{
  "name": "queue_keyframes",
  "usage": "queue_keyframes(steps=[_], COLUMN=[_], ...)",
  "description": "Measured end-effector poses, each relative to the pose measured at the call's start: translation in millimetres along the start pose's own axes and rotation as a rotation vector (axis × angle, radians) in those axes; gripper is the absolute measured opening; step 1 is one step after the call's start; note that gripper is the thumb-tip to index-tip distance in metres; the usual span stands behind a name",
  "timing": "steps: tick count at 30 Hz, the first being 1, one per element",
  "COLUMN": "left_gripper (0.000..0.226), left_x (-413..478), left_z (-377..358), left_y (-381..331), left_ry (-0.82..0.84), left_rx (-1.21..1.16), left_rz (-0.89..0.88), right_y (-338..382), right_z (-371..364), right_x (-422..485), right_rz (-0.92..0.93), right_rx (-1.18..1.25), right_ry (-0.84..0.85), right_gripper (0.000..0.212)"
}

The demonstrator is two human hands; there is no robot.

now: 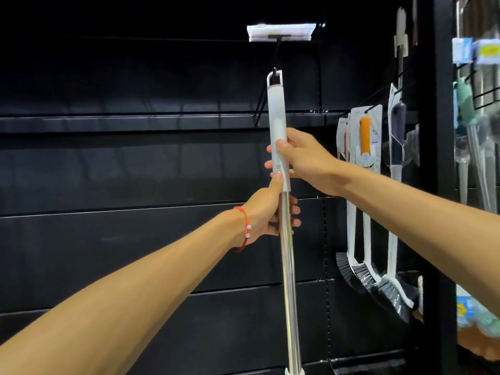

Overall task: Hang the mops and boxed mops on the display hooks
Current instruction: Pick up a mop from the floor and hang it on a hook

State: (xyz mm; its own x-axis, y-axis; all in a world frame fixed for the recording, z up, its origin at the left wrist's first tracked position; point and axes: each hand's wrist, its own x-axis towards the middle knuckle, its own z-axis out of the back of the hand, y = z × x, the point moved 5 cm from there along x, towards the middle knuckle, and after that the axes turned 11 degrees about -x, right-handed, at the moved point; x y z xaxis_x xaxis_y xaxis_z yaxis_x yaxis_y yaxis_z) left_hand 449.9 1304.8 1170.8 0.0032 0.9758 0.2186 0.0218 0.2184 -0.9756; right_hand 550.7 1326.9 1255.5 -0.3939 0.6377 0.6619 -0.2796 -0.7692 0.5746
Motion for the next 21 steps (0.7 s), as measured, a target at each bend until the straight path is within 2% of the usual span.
queue_keyframes(steps=[2, 4, 6, 10, 14, 18, 21], left_gripper=[0.069, 0.056, 0.039, 0.024, 0.034, 0.037, 0.042], left_x=[2, 5, 11, 24, 26, 52, 77], left_z=[2, 5, 10, 23, 30, 40, 49], left_y=[9, 13, 10, 6, 13, 18, 25], left_ry=[-0.004, -0.009, -0.032, -0.095, -0.142, -0.214, -0.237], left_rx=[0.017, 0.001, 0.010, 0.018, 0.047, 0.111, 0.165], left_rz=[0.007, -0.032, -0.143, -0.384, -0.498, -0.538, -0.542], right_y=[-8, -11, -12, -19, -24, -40, -57], right_z=[-4, -2, 3, 1, -6, -22, -32], right_x=[0, 1, 3, 6, 0, 21, 40], right_rz=[0.000, 0.044, 0.073, 0.147, 0.192, 0.174, 0.156], right_rx=[-0.101, -0.214, -0.286, -0.343, -0.328, -0.367, -0.384], right_ry=[-0.011, -0.121, -0.269, -0.465, -0.480, -0.390, -0.370], right_gripper=[0.035, 0.032, 0.030, 0.030, 0.038, 0.064, 0.067])
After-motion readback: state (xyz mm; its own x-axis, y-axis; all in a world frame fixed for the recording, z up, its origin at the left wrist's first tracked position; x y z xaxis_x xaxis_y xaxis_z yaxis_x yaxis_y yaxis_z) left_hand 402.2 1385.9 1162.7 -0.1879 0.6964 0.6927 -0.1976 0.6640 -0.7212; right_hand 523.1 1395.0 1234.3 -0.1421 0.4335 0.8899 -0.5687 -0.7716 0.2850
